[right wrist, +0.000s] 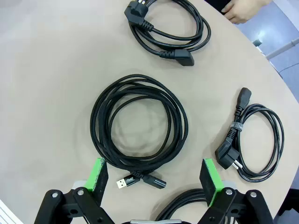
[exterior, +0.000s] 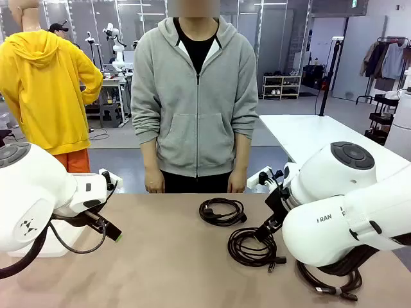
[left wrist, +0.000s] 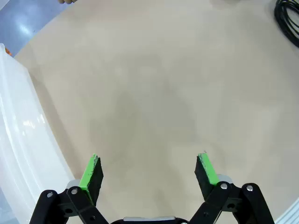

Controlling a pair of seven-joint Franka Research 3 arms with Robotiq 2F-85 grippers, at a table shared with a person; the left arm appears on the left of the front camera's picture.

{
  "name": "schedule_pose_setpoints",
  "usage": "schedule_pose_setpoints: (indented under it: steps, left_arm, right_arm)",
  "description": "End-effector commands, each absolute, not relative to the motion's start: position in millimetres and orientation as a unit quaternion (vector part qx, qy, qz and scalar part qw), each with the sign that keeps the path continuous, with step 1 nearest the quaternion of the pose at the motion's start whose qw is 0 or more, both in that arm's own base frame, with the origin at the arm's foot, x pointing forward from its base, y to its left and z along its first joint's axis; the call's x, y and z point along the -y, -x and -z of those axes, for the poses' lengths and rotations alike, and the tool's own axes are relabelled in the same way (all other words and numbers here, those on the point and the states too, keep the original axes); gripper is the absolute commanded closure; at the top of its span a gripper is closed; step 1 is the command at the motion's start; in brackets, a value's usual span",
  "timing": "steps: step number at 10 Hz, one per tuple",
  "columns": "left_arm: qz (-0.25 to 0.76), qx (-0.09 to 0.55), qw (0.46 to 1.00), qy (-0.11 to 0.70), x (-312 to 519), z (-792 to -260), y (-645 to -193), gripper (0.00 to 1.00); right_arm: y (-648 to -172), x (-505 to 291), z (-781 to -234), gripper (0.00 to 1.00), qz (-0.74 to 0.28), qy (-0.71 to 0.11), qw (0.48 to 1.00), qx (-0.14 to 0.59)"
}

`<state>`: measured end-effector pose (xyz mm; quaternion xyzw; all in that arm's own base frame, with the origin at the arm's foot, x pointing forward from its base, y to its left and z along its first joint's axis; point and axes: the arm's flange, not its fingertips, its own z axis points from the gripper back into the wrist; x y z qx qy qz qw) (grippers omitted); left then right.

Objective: Organize and store the cables.
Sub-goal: Place the Power Cable into the Organizing box.

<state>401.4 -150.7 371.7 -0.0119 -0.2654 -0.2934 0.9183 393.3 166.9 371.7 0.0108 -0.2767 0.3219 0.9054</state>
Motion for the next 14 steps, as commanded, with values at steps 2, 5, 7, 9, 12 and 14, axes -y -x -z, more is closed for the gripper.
schedule_pose_setpoints:
  steps: [2,5,7,9,12,14]
  left_arm:
    - [0.294,0.265,0.918,0.012,151,-372,-401,0.00]
    - [0.294,0.265,0.918,0.012,151,-372,-401,0.00]
    - [0.294,0.265,0.918,0.012,151,-372,-401,0.00]
    - [0.294,0.265,0.918,0.012,151,-372,-401,0.00]
    - [0.334,0.317,0.886,0.052,130,-458,-406,0.00]
    - [0.347,0.324,0.874,0.104,65,-521,-398,0.00]
  right_arm:
    - [-393,-167,-372,0.00,-0.322,-0.011,0.905,0.277]
    - [-393,-167,-372,0.00,-0.322,-0.011,0.905,0.277]
    - [-393,-167,-372,0.00,-0.322,-0.011,0.905,0.277]
    - [-393,-167,-372,0.00,-0.322,-0.011,0.905,0.277]
    - [-393,-127,-440,0.00,-0.349,-0.073,0.887,0.294]
    - [-386,-67,-484,0.00,-0.362,-0.140,0.872,0.297]
